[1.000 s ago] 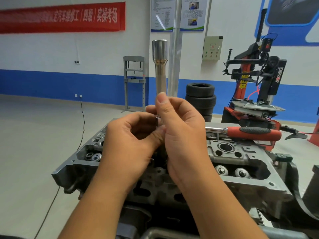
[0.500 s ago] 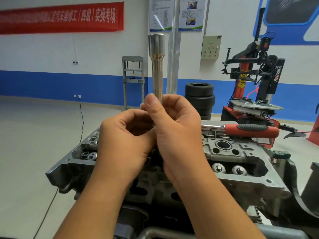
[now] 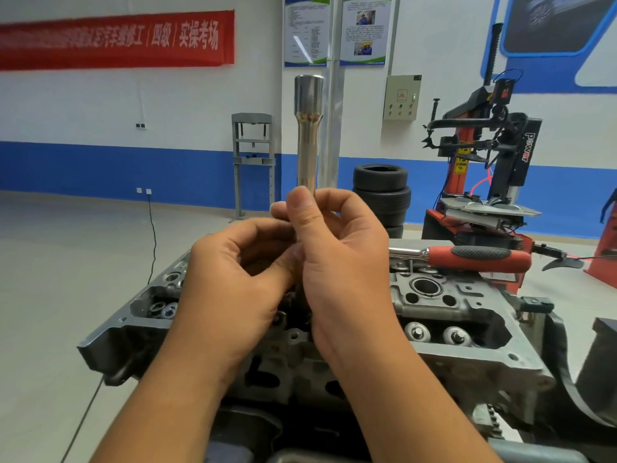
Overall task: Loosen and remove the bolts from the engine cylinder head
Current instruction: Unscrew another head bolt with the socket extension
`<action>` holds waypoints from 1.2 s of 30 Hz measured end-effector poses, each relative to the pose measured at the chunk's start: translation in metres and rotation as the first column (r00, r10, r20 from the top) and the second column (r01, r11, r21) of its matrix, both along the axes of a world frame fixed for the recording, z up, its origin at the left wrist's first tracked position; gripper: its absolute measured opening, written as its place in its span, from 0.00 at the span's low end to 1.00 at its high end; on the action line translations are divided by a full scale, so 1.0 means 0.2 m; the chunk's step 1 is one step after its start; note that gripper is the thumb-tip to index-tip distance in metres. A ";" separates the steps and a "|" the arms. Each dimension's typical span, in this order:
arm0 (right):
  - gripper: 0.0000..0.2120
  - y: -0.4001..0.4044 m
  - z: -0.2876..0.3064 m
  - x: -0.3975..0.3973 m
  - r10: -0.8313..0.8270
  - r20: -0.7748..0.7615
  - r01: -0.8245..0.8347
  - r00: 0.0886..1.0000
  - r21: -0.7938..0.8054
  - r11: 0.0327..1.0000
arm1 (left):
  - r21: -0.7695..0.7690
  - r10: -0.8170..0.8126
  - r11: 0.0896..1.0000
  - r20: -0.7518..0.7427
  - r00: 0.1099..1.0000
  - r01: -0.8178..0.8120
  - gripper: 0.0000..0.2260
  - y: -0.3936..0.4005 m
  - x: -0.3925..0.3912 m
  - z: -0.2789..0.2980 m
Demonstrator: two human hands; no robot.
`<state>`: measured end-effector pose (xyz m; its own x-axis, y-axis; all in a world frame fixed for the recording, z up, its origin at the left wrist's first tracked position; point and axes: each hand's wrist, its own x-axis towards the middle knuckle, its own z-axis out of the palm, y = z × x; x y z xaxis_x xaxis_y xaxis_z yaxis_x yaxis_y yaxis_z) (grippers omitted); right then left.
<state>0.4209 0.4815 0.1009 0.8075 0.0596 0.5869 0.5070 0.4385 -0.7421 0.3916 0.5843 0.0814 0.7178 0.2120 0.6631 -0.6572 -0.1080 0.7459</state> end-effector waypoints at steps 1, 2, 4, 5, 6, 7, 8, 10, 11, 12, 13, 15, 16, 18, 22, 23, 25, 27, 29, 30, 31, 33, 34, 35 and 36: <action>0.08 0.00 0.00 0.01 -0.021 0.017 0.022 1.000 -0.022 1.000 | 0.019 -0.076 0.997 -0.013 0.997 0.076 0.12 0.00 0.00 0.00; 0.10 0.00 0.00 0.01 -0.036 0.023 0.037 0.999 -0.045 0.998 | 0.030 -0.150 0.988 -0.027 0.988 0.150 0.12 0.01 0.00 0.00; 0.13 0.00 0.00 0.01 -0.033 0.013 0.034 0.999 -0.064 0.997 | 0.022 -0.199 0.979 -0.054 0.978 0.201 0.12 0.01 0.01 0.01; 0.14 0.00 0.00 0.01 -0.019 0.005 0.020 1.000 -0.062 0.998 | 0.017 -0.164 0.986 -0.057 0.985 0.166 0.12 0.01 0.01 0.01; 0.12 0.00 0.00 0.01 -0.004 -0.002 0.003 1.000 -0.054 0.999 | 0.015 -0.106 0.994 -0.051 0.993 0.107 0.11 0.01 0.01 0.01; 0.10 0.00 0.01 0.00 0.011 -0.009 -0.011 1.000 -0.041 0.999 | 0.004 -0.042 0.999 -0.042 0.998 0.042 0.10 0.00 0.01 0.01; 0.07 0.00 0.02 -0.01 0.014 -0.016 -0.015 1.000 -0.032 0.999 | -0.015 0.020 1.000 -0.033 0.999 -0.021 0.08 0.00 0.01 0.01; 0.08 0.00 0.02 -0.02 -0.008 -0.030 0.007 1.000 -0.034 0.999 | -0.022 0.115 0.993 -0.035 0.993 -0.116 0.09 -0.02 0.02 0.00; 0.08 0.00 0.02 -0.03 -0.020 -0.032 0.019 0.999 -0.041 0.999 | -0.004 0.131 0.991 -0.032 0.991 -0.132 0.10 -0.02 0.02 0.00; 0.09 0.01 0.03 -0.03 -0.033 -0.029 0.032 0.999 -0.051 0.998 | 0.032 0.112 0.993 -0.021 0.994 -0.111 0.09 -0.02 0.01 0.00; 0.10 0.01 0.03 -0.03 -0.055 -0.023 0.053 0.998 -0.066 0.996 | 0.073 0.050 0.996 -0.018 0.999 -0.048 0.08 -0.01 0.01 0.01; 0.15 0.02 0.04 -0.04 -0.098 -0.033 0.095 0.995 -0.083 0.992 | 0.106 -0.112 0.988 -0.048 0.993 0.116 0.10 0.00 0.00 0.01; 0.17 0.02 0.04 -0.04 -0.102 -0.044 0.098 0.994 -0.080 0.992 | 0.084 -0.164 0.982 -0.068 0.984 0.170 0.11 0.01 0.01 0.01; 0.14 0.02 0.04 -0.05 -0.072 -0.062 0.069 0.995 -0.057 0.996 | 0.045 -0.140 0.989 -0.076 0.987 0.144 0.10 0.01 0.01 0.01; 0.11 0.01 0.03 -0.04 -0.063 -0.066 0.062 0.996 -0.028 0.998 | 0.018 0.100 0.995 -0.041 0.994 -0.099 0.10 -0.01 0.03 0.00; 0.10 0.01 0.03 -0.04 -0.073 -0.060 0.071 0.996 -0.029 0.997 | 0.055 0.110 0.993 -0.027 0.994 -0.108 0.10 -0.01 0.03 -0.01; 0.08 0.01 0.04 -0.05 -0.089 -0.044 0.087 0.995 -0.031 0.996 | 0.153 0.019 0.988 -0.043 0.999 -0.013 0.10 -0.01 0.02 0.00; 0.08 0.01 0.04 -0.05 -0.107 -0.036 0.105 0.994 -0.035 0.994 | 0.160 -0.134 0.976 -0.097 0.986 0.148 0.12 0.02 0.02 0.00; 0.08 0.01 0.03 -0.05 -0.101 -0.025 0.100 0.995 -0.052 0.994 | 0.114 -0.169 0.977 -0.092 0.981 0.179 0.10 0.03 0.02 0.01; 0.09 0.01 0.03 -0.05 -0.080 -0.031 0.078 0.996 -0.056 0.995 | 0.091 -0.134 0.986 -0.070 0.989 0.140 0.09 0.03 0.01 0.01; 0.11 0.01 0.03 -0.04 -0.046 -0.046 0.044 0.998 -0.051 0.998 | 0.064 -0.086 0.994 -0.049 0.995 0.089 0.08 0.03 0.01 0.01; 0.11 0.01 0.04 -0.04 0.022 -0.075 -0.024 0.997 -0.020 1.000 | 0.025 -0.021 0.999 -0.041 0.999 0.022 0.08 0.01 0.02 0.00; 0.10 0.01 0.04 -0.04 0.035 -0.079 -0.036 0.996 -0.009 0.999 | 0.020 -0.009 1.000 -0.048 0.999 0.010 0.08 0.01 0.02 0.00; 0.09 0.01 0.04 -0.04 0.030 -0.078 -0.031 0.996 -0.004 1.000 | 0.017 -0.006 1.000 -0.057 0.998 0.007 0.08 0.01 0.02 0.00; 0.09 0.01 0.04 -0.04 0.014 -0.077 -0.014 0.997 -0.001 1.000 | 0.011 -0.013 1.000 -0.068 0.998 0.014 0.08 0.01 0.02 0.00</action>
